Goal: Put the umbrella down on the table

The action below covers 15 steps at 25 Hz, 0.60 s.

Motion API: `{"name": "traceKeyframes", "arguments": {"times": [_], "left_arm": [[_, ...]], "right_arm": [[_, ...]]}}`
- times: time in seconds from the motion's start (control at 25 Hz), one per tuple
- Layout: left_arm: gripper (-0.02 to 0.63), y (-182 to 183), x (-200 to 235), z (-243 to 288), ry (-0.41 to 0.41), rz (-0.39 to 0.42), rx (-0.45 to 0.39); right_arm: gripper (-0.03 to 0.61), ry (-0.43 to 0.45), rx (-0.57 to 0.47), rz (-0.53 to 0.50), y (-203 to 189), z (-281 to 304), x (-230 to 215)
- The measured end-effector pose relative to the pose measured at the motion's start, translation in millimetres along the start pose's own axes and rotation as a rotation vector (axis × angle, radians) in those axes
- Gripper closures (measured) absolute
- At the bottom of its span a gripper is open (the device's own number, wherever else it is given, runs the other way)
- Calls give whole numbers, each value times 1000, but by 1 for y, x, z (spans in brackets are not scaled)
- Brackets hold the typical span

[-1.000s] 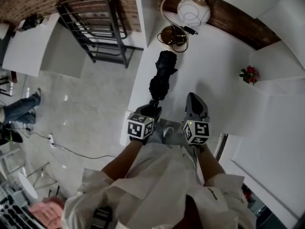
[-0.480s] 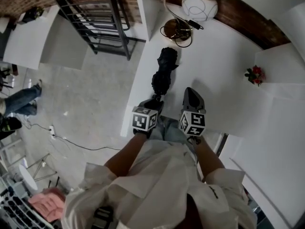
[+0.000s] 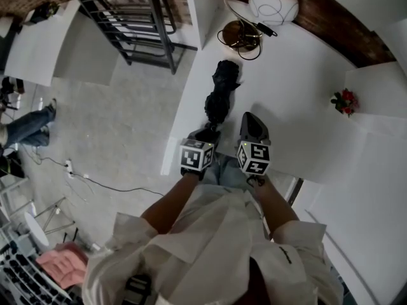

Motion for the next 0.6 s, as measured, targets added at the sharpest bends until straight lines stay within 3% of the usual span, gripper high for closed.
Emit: {"name": "traceKeyframes", "arguments": {"times": [0.6], "left_arm": [[465,-6,1,9,34,36,24]], "right_arm": [[560,16,9,-8,0,7,8]]}}
Point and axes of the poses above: the fingertips, and each gripper's own axes: z forward along the fingers, x to its left, y out of its top, the point moved 5 cm from there along -z, backward along the fingers, and after that the axes turned 7 degrees about y, right-handed, at the moved point
